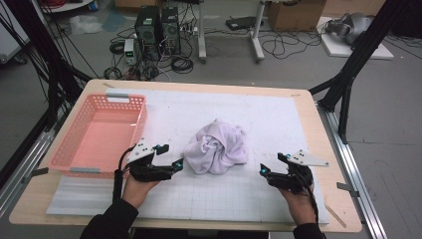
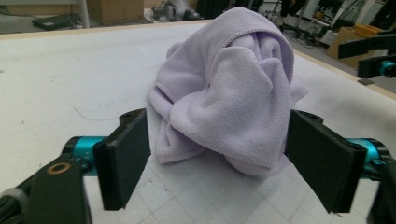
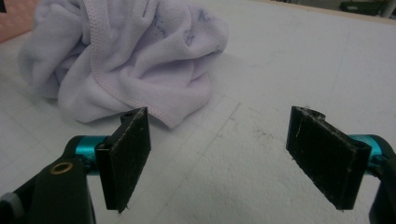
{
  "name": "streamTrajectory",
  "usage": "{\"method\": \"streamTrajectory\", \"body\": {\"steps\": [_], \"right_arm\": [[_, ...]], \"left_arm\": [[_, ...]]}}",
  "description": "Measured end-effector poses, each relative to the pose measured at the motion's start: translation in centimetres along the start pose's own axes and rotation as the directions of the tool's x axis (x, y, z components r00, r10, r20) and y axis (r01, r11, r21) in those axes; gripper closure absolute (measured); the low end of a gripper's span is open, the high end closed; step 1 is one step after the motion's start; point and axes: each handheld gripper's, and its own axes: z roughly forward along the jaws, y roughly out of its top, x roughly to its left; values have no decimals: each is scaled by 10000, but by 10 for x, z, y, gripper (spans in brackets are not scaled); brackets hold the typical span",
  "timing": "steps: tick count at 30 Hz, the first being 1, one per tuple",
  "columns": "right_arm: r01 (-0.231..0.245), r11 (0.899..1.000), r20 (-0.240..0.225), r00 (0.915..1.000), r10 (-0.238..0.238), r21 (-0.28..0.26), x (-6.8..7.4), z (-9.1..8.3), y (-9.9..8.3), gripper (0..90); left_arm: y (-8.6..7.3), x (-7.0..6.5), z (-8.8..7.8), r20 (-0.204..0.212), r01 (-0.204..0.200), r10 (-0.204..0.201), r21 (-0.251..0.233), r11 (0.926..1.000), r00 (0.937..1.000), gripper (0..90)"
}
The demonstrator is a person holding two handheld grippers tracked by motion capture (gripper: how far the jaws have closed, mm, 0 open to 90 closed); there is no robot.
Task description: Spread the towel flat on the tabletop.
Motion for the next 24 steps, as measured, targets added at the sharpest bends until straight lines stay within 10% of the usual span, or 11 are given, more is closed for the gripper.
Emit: {"method": "streamTrajectory", "body": {"steps": [11, 18, 24], "right_arm": [[717, 9918, -1394, 9886, -567, 1053, 21, 64, 12, 401], [1629, 9755, -1997, 9709, -1318, 1481, 33, 75, 13, 843], [2443, 9588, -3181, 9291, -1886, 1450, 47, 53, 11, 859]], "left_arm": [[0, 2, 3, 58, 25, -25, 60, 10000, 10000, 242], [2, 2, 3, 202, 19, -19, 28, 10000, 9998, 309], [5, 2, 1, 205, 28, -29, 29, 10000, 9998, 313]]}}
